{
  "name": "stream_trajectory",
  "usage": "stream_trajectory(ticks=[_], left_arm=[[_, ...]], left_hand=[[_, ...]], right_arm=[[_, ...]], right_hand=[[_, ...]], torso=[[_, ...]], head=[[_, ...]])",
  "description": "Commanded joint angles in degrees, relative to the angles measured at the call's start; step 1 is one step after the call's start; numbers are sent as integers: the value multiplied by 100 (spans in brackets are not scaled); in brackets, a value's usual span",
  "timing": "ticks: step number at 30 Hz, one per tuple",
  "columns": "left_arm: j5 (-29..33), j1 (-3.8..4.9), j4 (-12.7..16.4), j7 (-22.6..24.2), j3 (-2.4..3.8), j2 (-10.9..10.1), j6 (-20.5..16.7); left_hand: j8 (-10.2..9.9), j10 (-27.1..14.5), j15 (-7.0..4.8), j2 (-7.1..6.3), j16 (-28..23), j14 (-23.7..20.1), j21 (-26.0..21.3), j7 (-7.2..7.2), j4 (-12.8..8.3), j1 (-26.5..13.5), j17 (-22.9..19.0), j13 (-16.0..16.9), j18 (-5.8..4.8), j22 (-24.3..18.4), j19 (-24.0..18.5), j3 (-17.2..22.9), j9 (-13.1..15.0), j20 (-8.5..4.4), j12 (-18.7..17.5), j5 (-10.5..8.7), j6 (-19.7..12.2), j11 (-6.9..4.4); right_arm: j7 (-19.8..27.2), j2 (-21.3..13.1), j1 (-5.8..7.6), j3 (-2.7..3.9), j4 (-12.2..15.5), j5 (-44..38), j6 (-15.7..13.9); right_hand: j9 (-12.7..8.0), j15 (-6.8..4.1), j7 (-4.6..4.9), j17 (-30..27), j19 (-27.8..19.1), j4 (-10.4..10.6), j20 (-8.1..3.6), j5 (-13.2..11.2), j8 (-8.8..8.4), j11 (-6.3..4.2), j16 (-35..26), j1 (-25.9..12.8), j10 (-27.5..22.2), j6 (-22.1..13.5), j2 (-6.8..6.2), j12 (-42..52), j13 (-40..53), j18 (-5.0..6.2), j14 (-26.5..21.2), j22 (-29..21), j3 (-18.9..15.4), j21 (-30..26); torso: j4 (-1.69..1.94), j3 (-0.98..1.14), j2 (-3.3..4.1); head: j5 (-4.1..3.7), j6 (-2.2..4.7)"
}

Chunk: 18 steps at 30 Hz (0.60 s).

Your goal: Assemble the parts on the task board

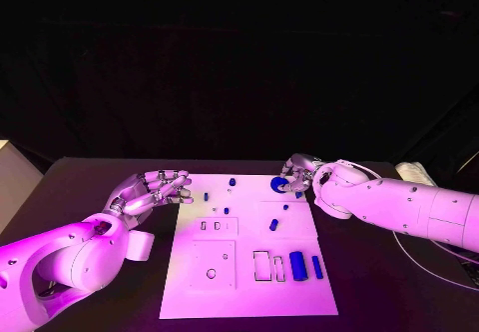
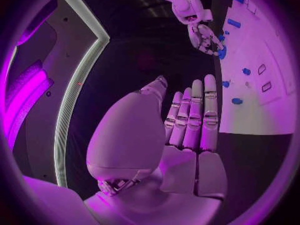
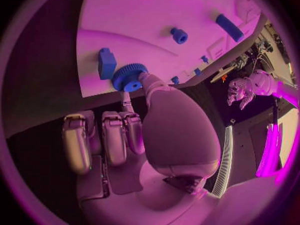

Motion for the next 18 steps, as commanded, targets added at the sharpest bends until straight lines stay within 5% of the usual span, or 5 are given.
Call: stream_trajectory(ticks=[1, 8, 18], left_arm=[[-25, 6, 6, 23, 5, 13, 102], [-27, 5, 5, 21, 5, 12, 100], [-27, 5, -2, 19, 5, 12, 104]], left_hand=[[-39, 35, -10, -1, 30, -38, 38, 2, 6, 61, 9, -4, -12, 9, -48, 42, -6, -2, -31, -9, 20, 3], [-39, 35, -10, -1, 30, -38, 38, 2, 6, 61, 9, -4, -12, 9, -48, 42, -6, -2, -31, -9, 20, 3], [-39, 38, -10, 4, 33, -41, 45, 1, 4, 67, 13, -5, -12, 15, -53, 50, -7, -3, -34, -8, 22, 3]], right_arm=[[46, 1, -33, -19, 14, -28, 120], [152, -12, -44, -20, 225, -356, -355], [88, -21, -19, -8, 839, -1096, -1063]], right_hand=[[19, -6, -28, 1506, 600, -25, 4, -76, 77, -26, 25, 107, 611, 194, 39, 12, 1507, -81, 618, 1509, 257, 34], [97, -85, -131, 1506, 600, -100, -64, -227, 180, -117, 25, 81, 611, 437, 80, 12, 1507, -81, 618, 1509, 638, 34], [149, -120, -167, 1506, 600, -117, -104, -263, 210, -154, 25, -117, 611, 505, -34, 12, 1507, -81, 618, 1509, 793, 34]], torso=[[-3, 1, 0], [-2, 0, 0], [1, -1, -5]], head=[[2, -1], [-3, 14], [34, 23]])
